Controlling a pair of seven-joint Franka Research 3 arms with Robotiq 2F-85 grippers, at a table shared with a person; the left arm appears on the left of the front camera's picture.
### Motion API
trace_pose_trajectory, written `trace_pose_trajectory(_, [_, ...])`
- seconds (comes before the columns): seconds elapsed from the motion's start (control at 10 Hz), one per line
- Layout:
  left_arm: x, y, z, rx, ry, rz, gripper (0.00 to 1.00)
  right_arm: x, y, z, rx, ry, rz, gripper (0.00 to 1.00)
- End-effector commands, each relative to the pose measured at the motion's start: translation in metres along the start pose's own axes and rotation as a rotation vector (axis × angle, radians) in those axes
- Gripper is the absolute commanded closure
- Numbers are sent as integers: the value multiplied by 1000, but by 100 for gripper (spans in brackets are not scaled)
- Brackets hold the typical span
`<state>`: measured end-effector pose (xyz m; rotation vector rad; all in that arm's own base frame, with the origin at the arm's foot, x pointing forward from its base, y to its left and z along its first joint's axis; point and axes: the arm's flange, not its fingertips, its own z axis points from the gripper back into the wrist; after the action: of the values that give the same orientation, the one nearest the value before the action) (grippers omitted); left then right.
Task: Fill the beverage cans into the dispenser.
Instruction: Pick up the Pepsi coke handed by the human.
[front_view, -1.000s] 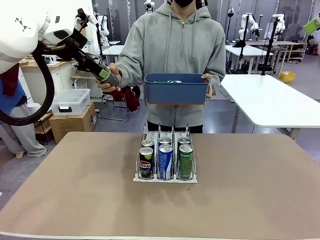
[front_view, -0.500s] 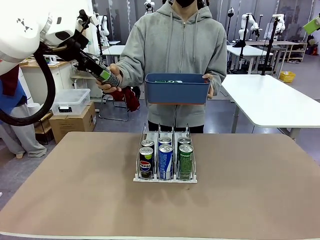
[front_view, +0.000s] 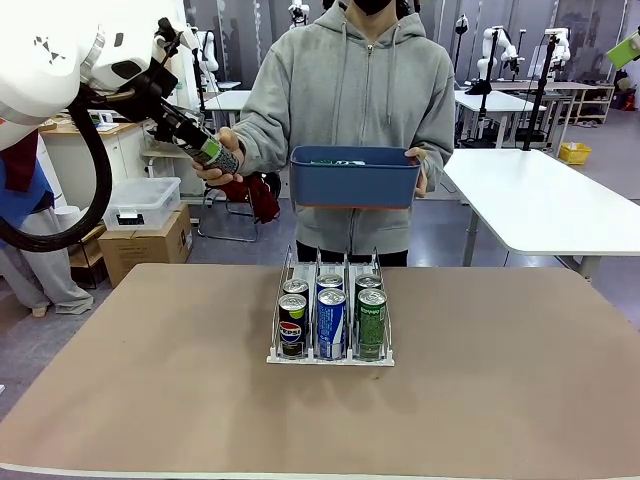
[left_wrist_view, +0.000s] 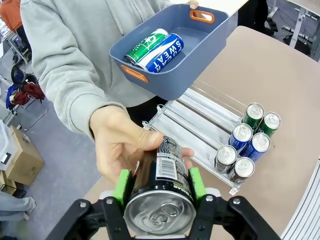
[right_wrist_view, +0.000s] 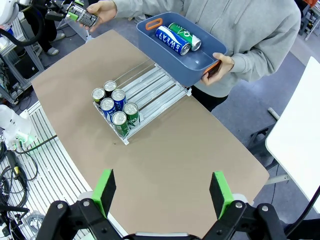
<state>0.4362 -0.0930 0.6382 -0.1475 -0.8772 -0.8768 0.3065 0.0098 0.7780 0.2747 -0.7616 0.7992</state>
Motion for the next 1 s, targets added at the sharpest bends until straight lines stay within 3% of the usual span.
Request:
trace_pose_trajectory(0.0, [-3,3,4,1,8,26,98,0,0,0,1,0,2,0])
trace_pose_trajectory(0.9, [-4,7,11,21,56,-26,100,0,0,0,1,0,2,0])
